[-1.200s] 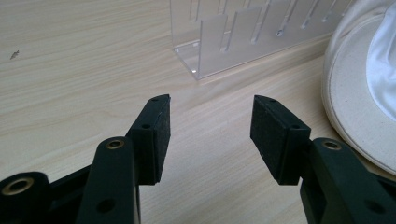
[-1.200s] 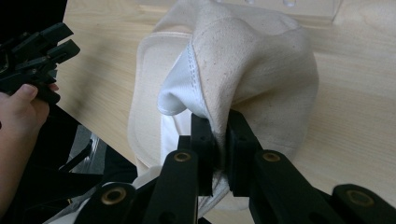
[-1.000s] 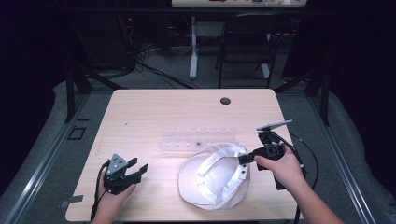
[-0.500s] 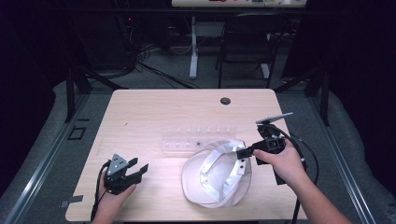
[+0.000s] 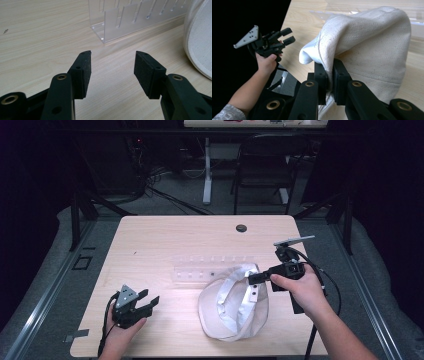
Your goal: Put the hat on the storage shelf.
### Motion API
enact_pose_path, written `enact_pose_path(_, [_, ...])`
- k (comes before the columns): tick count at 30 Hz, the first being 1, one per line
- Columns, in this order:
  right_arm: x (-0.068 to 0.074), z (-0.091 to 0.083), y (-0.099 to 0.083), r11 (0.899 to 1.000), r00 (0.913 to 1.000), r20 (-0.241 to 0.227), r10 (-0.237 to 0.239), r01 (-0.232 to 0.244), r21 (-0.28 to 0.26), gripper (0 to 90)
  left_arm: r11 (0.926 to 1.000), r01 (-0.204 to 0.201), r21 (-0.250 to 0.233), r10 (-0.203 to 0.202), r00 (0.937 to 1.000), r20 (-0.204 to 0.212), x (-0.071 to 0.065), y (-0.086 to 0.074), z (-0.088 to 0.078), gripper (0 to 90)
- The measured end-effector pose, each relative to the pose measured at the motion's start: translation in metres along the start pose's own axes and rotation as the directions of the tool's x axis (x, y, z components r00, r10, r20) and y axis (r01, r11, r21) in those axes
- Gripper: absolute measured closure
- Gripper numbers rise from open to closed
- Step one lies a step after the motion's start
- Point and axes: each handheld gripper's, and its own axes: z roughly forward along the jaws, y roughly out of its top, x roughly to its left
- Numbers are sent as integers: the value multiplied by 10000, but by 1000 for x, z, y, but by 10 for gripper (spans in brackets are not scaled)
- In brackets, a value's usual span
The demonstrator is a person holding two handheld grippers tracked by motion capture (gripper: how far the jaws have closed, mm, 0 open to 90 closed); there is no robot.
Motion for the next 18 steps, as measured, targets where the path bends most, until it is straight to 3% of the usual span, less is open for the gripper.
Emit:
enact_pose_path(5, [2,-1,3,10000,9992,-394,6,-7,-25,841,10000,0,-17,0,10000,23,0,0,0,485])
enact_pose_path(9, [6,-3,3,9997,9950,-997,-50,27,-230,841,10000,-82,54,82,9999,74,-1,0,0,485])
enact_pose_path(18, [15,-8,6,9976,9916,-1246,-348,269,-643,842,9999,-145,53,145,9999,82,-4,0,2,486])
